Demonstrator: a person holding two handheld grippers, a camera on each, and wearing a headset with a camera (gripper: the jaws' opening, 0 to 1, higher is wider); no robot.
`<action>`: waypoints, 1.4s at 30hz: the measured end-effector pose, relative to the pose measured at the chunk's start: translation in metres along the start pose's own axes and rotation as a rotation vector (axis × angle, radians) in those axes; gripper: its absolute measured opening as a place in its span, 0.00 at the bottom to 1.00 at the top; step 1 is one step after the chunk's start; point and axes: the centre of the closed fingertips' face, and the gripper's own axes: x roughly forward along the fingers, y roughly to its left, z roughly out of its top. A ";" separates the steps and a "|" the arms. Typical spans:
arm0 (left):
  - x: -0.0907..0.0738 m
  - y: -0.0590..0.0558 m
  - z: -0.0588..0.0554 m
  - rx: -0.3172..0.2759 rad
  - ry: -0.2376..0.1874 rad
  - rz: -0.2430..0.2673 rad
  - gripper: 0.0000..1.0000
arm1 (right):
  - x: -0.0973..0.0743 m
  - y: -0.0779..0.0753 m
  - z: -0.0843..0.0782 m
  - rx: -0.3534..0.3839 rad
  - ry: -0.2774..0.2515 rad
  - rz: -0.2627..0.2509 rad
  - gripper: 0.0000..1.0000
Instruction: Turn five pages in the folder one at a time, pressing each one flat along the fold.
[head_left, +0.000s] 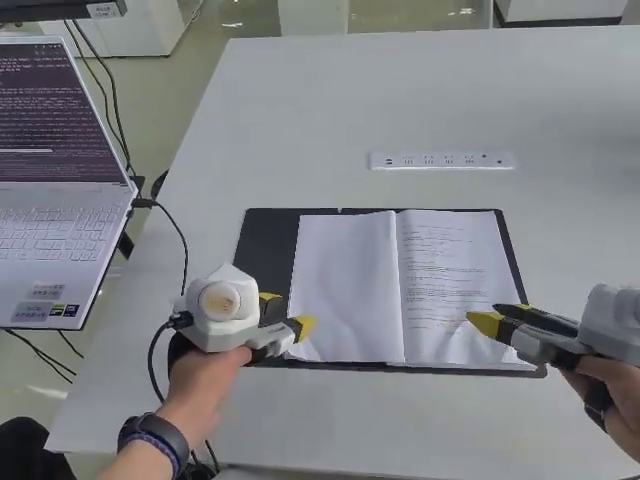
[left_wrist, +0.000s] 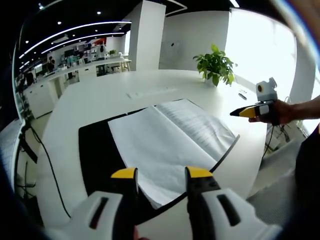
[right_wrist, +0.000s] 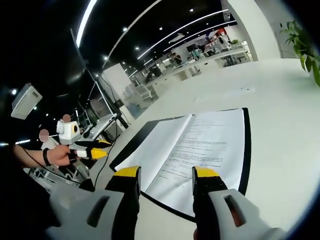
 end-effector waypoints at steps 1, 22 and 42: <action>-0.003 0.000 0.003 0.008 -0.005 0.000 0.38 | -0.004 -0.001 0.004 -0.011 -0.007 -0.007 0.42; -0.064 0.002 0.038 0.073 -0.082 0.002 0.63 | -0.067 0.024 0.025 -0.170 -0.053 -0.102 0.64; -0.079 -0.014 0.016 0.033 -0.054 -0.009 0.75 | -0.088 0.027 -0.002 -0.172 -0.012 -0.164 0.73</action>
